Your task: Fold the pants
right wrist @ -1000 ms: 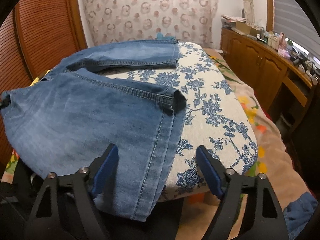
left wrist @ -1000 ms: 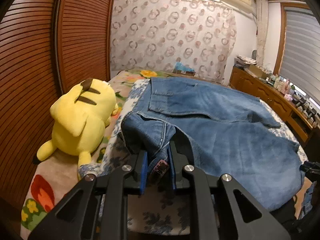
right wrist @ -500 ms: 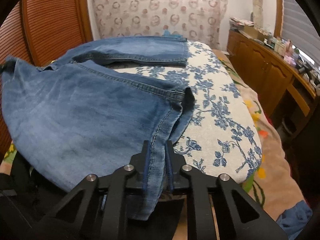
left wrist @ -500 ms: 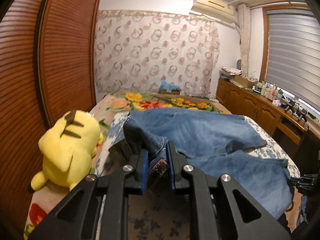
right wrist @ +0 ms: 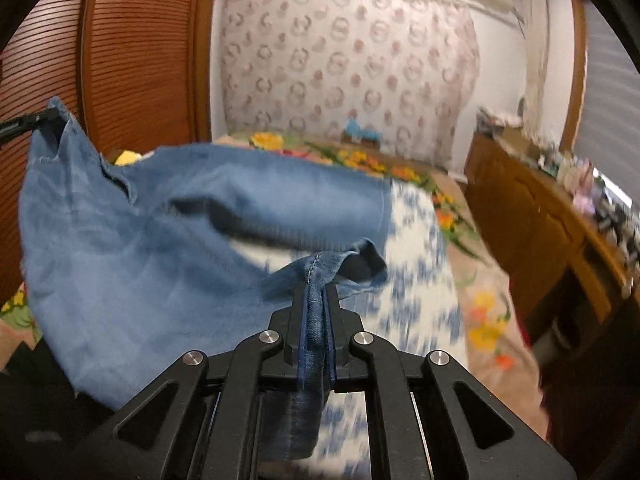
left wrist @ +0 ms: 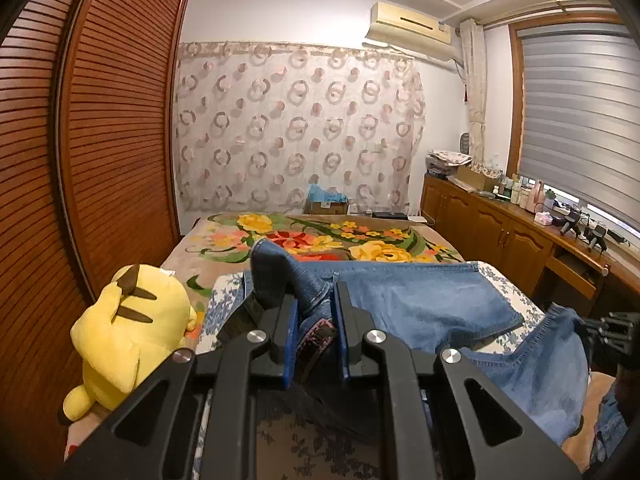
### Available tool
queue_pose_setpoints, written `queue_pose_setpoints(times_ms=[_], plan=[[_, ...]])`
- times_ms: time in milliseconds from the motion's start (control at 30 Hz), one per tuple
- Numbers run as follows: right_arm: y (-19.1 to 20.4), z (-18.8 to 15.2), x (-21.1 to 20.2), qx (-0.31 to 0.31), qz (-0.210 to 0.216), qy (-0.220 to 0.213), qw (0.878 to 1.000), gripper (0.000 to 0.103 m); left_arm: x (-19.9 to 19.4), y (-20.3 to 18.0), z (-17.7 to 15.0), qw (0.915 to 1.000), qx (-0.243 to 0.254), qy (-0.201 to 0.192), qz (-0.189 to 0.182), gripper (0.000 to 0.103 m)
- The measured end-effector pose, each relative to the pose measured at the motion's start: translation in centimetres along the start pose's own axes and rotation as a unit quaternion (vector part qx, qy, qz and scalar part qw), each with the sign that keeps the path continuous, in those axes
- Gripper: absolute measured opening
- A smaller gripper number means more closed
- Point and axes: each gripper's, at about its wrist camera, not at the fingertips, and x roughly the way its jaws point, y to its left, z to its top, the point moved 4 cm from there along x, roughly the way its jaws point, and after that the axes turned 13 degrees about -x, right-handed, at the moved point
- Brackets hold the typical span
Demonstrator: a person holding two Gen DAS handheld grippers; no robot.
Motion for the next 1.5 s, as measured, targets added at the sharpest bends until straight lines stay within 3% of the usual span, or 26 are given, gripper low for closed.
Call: queue_pose_setpoints(times_ms=[133,233,400,567,633,767,867,1067,1500], plan=[[-0.8,2.9,2.6,0.003,0.007,-0.009,1.000,0.004,1.1,-0.4,0.3,0.9999,0.010,0.003,0.003,0.014],[-0.9,3.7,5.7,0.009,0.025,0.007,1.000,0.004,2.1,-0.7,0.5,0.9998,0.015,0.008,0.007,0.014],[-0.1,3.4,10.6,0.007,0.053,0.048,0.997,0.005,3.0,-1.4,0.2,0.9995,0.023,0.016,0.011,0.014],[0.8,2.7,12.6,0.012,0.082,0.068,0.994,0.006,3.4,-2.3,-0.2,0.9993,0.029,0.023,0.009,0.014],[1.1,2.5,12.6,0.017,0.087,0.070,0.994,0.010,3.6,-2.5,-0.3,0.9992,0.029,0.025,0.009,0.014],[-0.1,2.2,10.8,0.045,0.087,0.056,0.994,0.035,3.8,-2.8,-0.3,0.9991,0.031,0.028,0.008,0.014],[-1.3,1.8,8.4,0.062,0.075,0.039,0.994,0.045,3.8,-2.9,-0.3,0.9991,0.031,0.028,0.009,0.014],[-1.9,-1.3,5.1,0.065,0.067,0.038,0.995,0.048,4.1,-2.8,-0.2,0.9990,0.032,0.029,0.009,0.014],[0.3,-6.0,7.2,0.087,0.137,0.072,0.984,0.048,7.8,-0.7,0.1,0.9988,0.020,0.041,0.016,0.014]])
